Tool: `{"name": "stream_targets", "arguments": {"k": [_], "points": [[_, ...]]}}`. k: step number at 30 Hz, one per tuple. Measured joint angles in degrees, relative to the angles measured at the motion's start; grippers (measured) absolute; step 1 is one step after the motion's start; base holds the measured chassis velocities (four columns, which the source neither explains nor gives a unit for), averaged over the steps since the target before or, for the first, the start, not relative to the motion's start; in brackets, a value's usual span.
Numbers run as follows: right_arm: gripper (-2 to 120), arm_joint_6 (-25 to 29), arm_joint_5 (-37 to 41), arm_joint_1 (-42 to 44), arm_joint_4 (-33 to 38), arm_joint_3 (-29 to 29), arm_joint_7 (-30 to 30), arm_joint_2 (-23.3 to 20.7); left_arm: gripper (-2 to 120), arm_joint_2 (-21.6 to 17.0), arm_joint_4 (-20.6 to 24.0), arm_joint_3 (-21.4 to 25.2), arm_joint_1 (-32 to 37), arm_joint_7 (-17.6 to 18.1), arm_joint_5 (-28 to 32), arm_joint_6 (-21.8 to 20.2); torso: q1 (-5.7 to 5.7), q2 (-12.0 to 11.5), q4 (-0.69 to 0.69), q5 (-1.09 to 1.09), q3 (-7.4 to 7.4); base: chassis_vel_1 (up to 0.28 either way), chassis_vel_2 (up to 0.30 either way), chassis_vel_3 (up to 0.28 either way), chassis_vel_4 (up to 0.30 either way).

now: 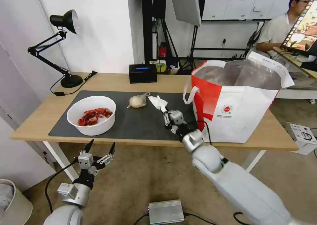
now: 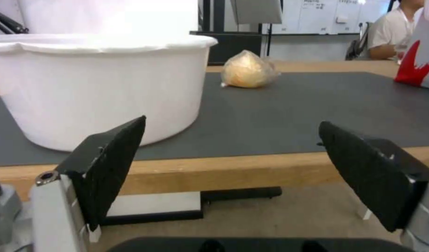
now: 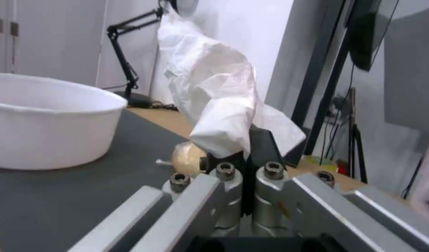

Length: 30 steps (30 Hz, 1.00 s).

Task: Pick up the trash from the table and place it into the takeout bag.

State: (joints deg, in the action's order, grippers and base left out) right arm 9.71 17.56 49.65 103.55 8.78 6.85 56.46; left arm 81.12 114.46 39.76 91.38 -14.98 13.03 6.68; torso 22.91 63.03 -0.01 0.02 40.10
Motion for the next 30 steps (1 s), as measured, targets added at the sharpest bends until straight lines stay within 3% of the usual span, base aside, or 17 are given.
{"name": "stream_targets", "arguments": {"k": [7, 9, 19, 26, 30], "points": [[0, 2.9, -4.4, 8.2, 4.0, -7.6, -2.4, -2.2, 100, 1.0, 0.0, -1.2, -0.2, 0.0, -0.9, 0.1, 0.00, 0.0, 0.00, 0.00, 0.00, 0.000, 0.000, 0.000, 0.000], [0, 4.0, -5.7, 12.9, 6.4, -12.0, -3.4, -2.5, 100, 1.3, 0.1, -1.5, -0.2, 0.0, -1.2, 0.1, 0.00, 0.0, 0.01, -0.01, 0.01, 0.000, 0.000, 0.000, 0.000], [0, 7.4, -6.3, 25.8, 15.7, -24.1, -4.9, -1.0, 100, 1.6, 0.6, -1.3, 0.3, -0.1, -1.2, 0.3, 0.00, 0.0, 0.00, -0.01, 0.00, 0.000, 0.000, 0.000, 0.000], [0, 7.8, -5.3, 28.5, 20.7, -30.8, -4.7, 0.0, 100, 1.2, 0.4, -0.7, 0.5, -0.4, -0.8, 1.1, 0.00, 0.0, 0.00, -0.02, 0.00, 0.000, 0.000, 0.000, 0.000], [0, 6.8, -1.8, 28.0, 22.3, -36.2, -3.4, -1.8, 100, 1.0, 0.3, -0.5, 0.8, -0.7, -0.5, 1.4, 0.00, 0.0, 0.00, -0.02, 0.01, 0.000, 0.000, 0.000, 0.000]]}}
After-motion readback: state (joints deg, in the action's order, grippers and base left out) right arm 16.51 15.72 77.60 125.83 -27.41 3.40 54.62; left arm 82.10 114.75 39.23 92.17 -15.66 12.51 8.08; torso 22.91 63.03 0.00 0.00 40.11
